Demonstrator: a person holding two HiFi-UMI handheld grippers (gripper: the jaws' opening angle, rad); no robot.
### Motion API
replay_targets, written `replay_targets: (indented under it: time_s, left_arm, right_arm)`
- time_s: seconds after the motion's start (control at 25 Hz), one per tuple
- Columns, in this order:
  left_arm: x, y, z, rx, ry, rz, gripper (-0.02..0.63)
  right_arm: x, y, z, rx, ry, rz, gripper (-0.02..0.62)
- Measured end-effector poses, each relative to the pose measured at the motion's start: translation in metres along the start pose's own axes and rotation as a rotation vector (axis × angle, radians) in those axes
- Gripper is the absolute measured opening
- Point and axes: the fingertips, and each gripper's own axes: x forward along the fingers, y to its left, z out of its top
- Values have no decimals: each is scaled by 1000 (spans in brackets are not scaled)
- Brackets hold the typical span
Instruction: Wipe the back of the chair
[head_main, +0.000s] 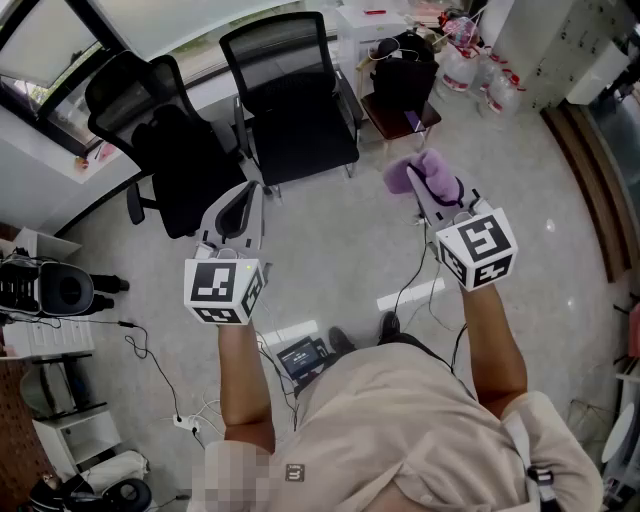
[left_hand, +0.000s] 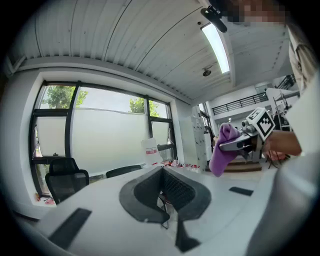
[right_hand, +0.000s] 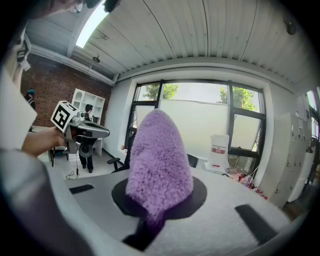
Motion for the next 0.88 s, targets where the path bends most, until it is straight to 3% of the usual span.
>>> replay_targets:
  time_s: [0.64,0.88]
  left_arm:
    - [-4,20,-12,-2,10,-17,6]
    - [-8,28,-14,-1,5,-23,6]
  right_arm:
    - [13,14,1,4,6,-23,15]
    - [19,20,5,61,-28,-27,17]
